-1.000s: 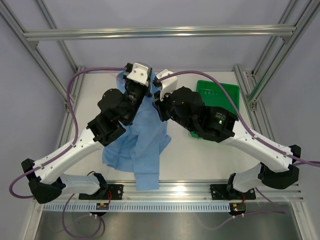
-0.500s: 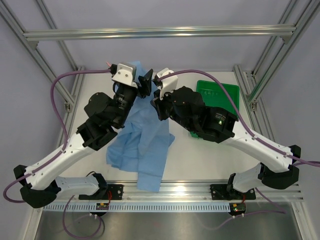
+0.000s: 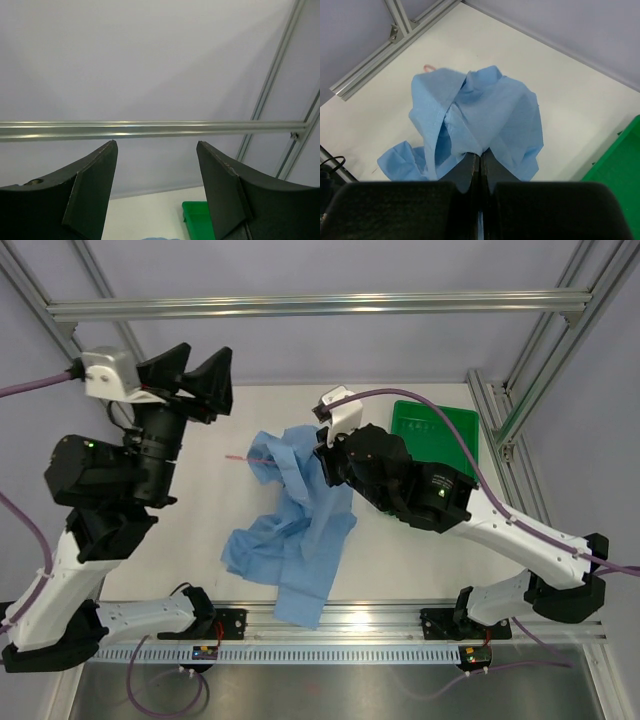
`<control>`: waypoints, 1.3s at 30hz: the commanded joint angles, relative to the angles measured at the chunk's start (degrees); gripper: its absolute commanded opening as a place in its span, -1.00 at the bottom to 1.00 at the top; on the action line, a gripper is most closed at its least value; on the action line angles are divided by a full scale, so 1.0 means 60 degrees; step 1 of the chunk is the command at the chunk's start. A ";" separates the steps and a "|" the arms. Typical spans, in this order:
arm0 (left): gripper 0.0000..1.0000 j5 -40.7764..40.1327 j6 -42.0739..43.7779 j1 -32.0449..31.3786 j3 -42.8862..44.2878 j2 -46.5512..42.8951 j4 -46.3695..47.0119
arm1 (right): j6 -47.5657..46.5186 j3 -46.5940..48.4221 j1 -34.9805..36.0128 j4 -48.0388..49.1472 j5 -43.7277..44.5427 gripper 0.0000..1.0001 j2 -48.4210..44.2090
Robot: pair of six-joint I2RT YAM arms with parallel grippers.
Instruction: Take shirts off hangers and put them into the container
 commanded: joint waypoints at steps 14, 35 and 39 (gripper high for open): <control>0.23 -0.2104 -0.3543 0.0063 0.0002 0.1393 -0.3677 | -0.0129 -0.0442 0.0104 0.0902 0.1018 -1.00 -0.1312; 0.39 0.1569 -0.7954 0.2815 -0.2255 -0.0615 -0.3457 | -0.0803 0.0467 -0.1053 0.0684 0.1092 -1.00 -0.1913; 0.40 0.2800 -0.9067 0.3664 -0.3399 -0.0789 -0.2580 | -0.0832 0.0540 -0.1038 0.0566 0.1034 -1.00 -0.1986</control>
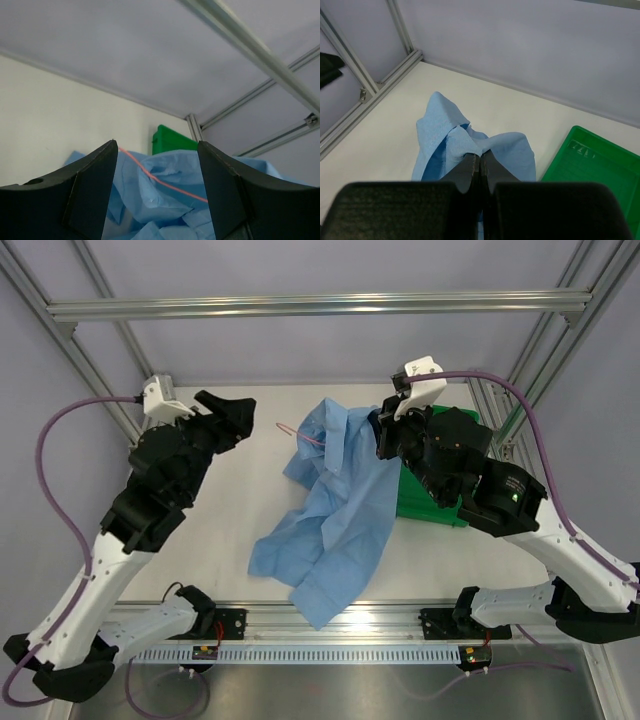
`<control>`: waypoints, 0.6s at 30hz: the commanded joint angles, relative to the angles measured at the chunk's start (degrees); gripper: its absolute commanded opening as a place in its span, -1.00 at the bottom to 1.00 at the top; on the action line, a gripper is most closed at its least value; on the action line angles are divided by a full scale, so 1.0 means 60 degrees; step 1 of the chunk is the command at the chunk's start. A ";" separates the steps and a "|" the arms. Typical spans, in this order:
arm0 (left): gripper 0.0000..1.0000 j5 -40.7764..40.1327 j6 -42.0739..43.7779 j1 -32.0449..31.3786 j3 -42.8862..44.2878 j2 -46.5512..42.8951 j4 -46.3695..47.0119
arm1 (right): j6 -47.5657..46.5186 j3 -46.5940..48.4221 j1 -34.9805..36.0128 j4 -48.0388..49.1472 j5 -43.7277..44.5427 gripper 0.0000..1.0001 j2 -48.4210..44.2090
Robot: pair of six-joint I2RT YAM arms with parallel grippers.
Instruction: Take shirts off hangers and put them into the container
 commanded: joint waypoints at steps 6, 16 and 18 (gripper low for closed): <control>0.39 0.3996 -0.3384 0.2195 -0.2658 0.0119 0.2474 | -0.0158 0.0358 -0.0062 0.0311 -0.0022 -1.00 -0.0392; 0.25 0.6648 -0.6913 0.3442 -0.4773 0.1112 0.7379 | -0.0437 0.0372 -0.0062 0.0238 -0.0125 -1.00 -0.0406; 0.24 0.6766 -0.7310 0.3457 -0.4847 0.1347 0.7982 | -0.0422 0.0372 -0.0077 0.0238 -0.0198 -1.00 -0.0421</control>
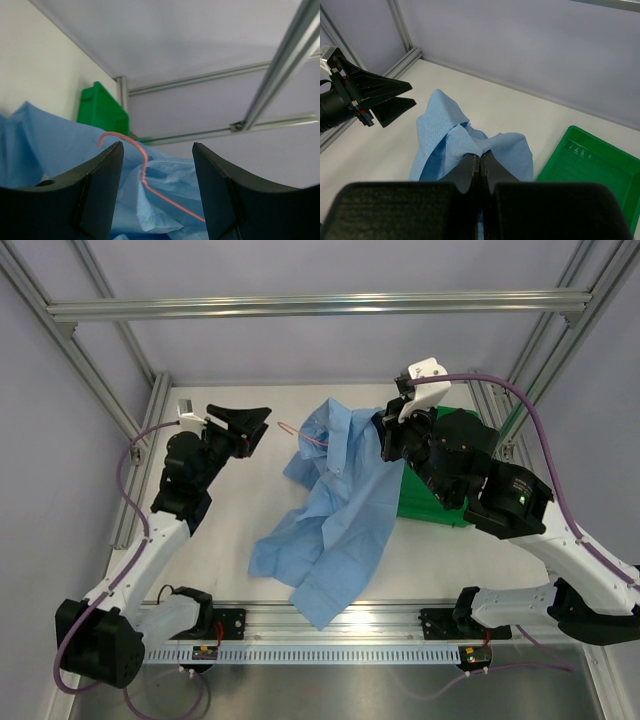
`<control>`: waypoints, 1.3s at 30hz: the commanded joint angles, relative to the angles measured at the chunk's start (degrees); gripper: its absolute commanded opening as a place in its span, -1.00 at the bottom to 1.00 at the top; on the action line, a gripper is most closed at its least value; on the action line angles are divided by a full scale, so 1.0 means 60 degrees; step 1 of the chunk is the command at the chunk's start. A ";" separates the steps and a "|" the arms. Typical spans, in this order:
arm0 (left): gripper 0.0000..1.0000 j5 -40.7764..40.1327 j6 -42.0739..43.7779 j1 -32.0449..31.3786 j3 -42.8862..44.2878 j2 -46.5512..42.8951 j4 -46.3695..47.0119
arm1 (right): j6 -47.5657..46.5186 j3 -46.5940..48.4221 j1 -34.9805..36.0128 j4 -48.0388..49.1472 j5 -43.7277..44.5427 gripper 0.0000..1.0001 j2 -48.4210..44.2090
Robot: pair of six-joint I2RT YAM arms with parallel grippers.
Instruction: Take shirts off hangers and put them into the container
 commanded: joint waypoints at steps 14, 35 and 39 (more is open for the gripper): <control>0.08 0.0882 -0.1148 0.0028 -0.0441 -0.0418 0.1416 | -0.0313 0.0307 -0.0062 0.0562 -0.0195 -1.00 -0.0206; 0.06 0.0560 -0.0825 -0.0191 -0.0515 0.0650 0.1781 | -0.0210 0.0335 -0.0062 0.0548 -0.0415 -1.00 -0.0191; 0.06 0.0574 -0.0914 -0.0264 -0.0427 0.1060 0.2191 | -0.0225 0.0423 -0.0076 0.0475 -0.0458 -1.00 -0.0133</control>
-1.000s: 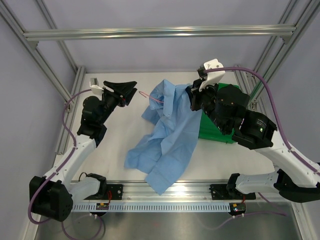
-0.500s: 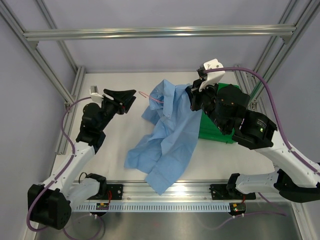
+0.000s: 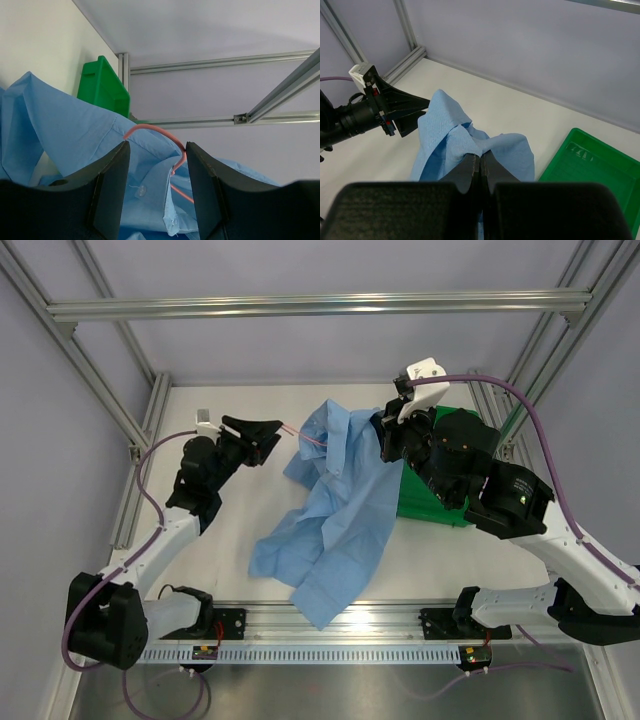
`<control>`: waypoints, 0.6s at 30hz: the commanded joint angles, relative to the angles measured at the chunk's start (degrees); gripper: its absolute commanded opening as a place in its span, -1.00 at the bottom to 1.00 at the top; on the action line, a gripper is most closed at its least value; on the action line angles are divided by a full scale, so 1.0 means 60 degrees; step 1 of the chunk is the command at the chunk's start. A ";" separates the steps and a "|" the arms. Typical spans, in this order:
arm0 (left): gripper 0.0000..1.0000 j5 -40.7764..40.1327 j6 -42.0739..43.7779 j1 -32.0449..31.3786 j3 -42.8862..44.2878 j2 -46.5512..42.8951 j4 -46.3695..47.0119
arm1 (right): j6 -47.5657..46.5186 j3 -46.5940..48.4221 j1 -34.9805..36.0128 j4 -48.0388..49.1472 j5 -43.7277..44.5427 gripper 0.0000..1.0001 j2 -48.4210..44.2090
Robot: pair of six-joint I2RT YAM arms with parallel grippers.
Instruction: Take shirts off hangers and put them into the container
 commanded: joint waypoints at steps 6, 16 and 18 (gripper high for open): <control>0.06 0.0006 0.0033 -0.0170 0.0513 0.0370 0.1079 | -0.0141 0.0412 -0.0062 0.0401 -0.0160 -1.00 -0.0049; 0.07 -0.0067 0.0019 -0.0258 0.0645 0.0106 0.1005 | -0.0185 0.0412 -0.0062 0.0401 -0.0247 -1.00 -0.0034; 0.05 -0.0023 -0.0025 -0.0258 0.0747 0.0295 0.1093 | -0.0185 0.0427 -0.0062 0.0372 -0.0233 -1.00 -0.0005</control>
